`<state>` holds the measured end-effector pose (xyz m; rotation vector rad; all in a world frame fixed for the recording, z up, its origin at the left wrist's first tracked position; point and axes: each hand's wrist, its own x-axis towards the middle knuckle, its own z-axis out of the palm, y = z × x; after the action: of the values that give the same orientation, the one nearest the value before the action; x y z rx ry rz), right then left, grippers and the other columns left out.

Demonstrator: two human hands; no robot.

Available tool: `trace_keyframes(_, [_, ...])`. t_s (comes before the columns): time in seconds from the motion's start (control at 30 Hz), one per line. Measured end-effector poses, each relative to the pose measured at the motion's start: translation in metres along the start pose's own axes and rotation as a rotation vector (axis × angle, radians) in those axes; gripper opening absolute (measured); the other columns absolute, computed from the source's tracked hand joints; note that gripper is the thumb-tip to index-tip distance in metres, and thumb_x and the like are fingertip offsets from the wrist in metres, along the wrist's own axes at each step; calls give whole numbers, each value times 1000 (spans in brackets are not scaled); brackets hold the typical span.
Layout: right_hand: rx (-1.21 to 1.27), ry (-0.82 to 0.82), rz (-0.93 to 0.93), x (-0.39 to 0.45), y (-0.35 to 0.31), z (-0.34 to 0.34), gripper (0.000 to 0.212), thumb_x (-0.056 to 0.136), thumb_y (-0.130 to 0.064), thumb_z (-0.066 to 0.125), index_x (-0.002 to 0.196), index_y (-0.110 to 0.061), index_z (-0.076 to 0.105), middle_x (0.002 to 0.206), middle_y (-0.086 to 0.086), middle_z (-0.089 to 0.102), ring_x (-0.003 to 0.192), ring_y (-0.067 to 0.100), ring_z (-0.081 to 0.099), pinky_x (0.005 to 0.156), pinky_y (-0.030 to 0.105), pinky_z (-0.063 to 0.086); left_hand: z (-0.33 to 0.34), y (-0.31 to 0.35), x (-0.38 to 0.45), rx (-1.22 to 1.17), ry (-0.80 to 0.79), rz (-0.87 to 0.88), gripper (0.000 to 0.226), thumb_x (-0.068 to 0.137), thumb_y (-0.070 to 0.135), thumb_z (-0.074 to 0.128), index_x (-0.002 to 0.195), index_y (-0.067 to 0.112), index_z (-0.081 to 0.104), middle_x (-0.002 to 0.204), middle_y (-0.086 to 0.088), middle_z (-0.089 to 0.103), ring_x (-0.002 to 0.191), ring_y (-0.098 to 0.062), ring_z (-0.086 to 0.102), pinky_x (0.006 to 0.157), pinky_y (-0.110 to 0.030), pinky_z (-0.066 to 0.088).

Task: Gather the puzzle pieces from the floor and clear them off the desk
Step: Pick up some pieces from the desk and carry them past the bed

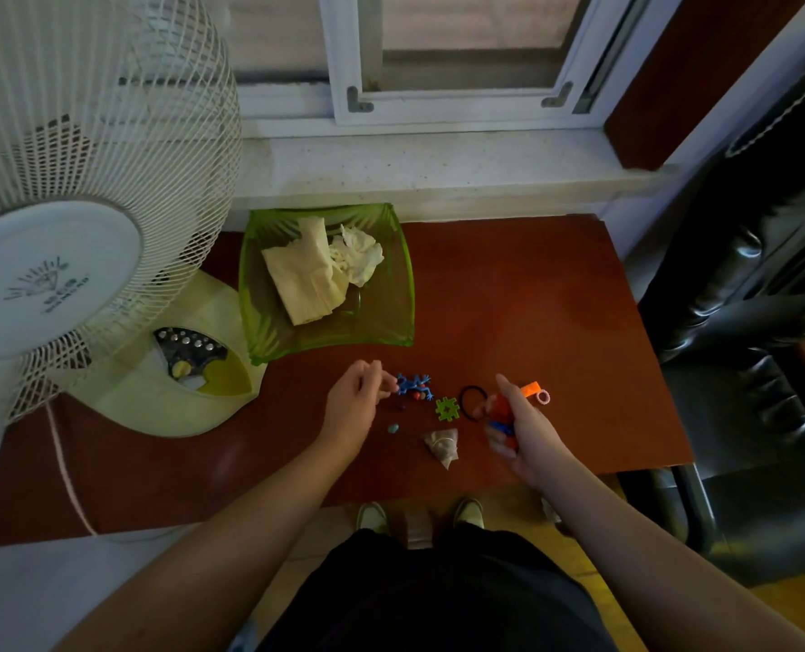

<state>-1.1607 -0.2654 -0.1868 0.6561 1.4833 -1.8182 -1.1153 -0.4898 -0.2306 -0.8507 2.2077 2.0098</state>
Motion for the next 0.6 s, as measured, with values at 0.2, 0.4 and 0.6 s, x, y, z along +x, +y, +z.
trace_keyframes(0.2, [-299, -11, -35, 15, -2, 10, 39, 92, -35, 58, 72, -2, 56, 67, 15, 56, 33, 13, 37, 36, 23, 19, -14, -1, -9, -34, 41, -20, 23, 97, 16, 55, 78, 8, 43, 82, -12, 70, 71, -25, 70, 58, -29, 53])
trace_keyframes(0.4, [-508, 45, -58, 25, -6, 19, 23, 91, -28, 58, 85, -7, 67, 77, 7, 70, 52, 14, 55, 35, 20, 29, -22, -11, -15, 439, -104, 32, 16, 97, 32, 53, 109, 24, 59, 79, 5, 66, 66, -12, 62, 62, -29, 51])
trace_keyframes(0.6, [-666, 99, -213, 32, -7, 14, 24, 93, -31, 60, 88, -11, 71, 76, 10, 71, 50, 11, 55, 45, 21, 41, 1, -7, -28, 749, -410, 200, 34, 88, 49, 61, 117, 31, 55, 65, 8, 53, 58, -7, 53, 55, -27, 42])
